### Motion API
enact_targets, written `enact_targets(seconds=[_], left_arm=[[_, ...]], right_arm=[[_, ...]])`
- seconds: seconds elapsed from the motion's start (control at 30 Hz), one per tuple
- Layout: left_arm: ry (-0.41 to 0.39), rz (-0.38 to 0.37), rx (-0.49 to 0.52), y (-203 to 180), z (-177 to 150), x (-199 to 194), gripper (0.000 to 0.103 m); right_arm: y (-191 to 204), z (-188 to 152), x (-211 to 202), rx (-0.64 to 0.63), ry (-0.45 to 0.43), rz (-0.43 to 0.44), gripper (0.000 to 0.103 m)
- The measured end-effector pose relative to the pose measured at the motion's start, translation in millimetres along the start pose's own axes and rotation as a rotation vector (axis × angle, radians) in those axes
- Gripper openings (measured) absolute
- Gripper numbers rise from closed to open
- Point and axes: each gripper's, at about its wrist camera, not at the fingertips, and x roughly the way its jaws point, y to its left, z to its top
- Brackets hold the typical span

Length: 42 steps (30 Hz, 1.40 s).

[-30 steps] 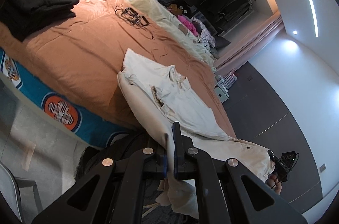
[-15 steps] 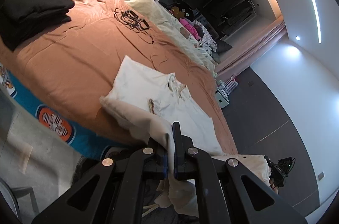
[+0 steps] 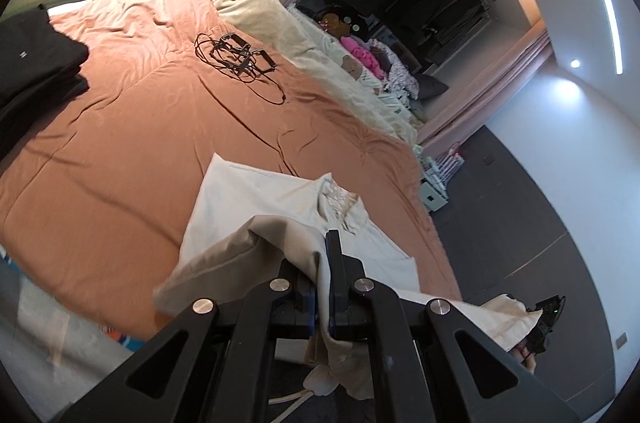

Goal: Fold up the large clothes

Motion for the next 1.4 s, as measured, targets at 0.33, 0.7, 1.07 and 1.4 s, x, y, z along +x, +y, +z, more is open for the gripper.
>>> enact_targets(seconds=[0.33, 0.7, 1.07, 1.4], left_arm=[[0.105, 0.114, -0.021, 28, 37, 112, 0.006], [0.249, 0.167, -0.088, 64, 41, 190, 0.031], [0.205, 0.316, 0.045, 61, 47, 179, 0.08], [0.389, 0.471, 0.287, 61, 31, 249, 0.076]], right_arm=[[-50, 29, 84, 0.047, 0.057, -0.143, 0.005], [-117, 16, 139, 0.145, 0.186, -0.328, 0.023], [-128, 6, 124, 0.083, 0.231, -0.423, 0.081], [-115, 6, 190, -0.159, 0.403, -0.573, 0.081]])
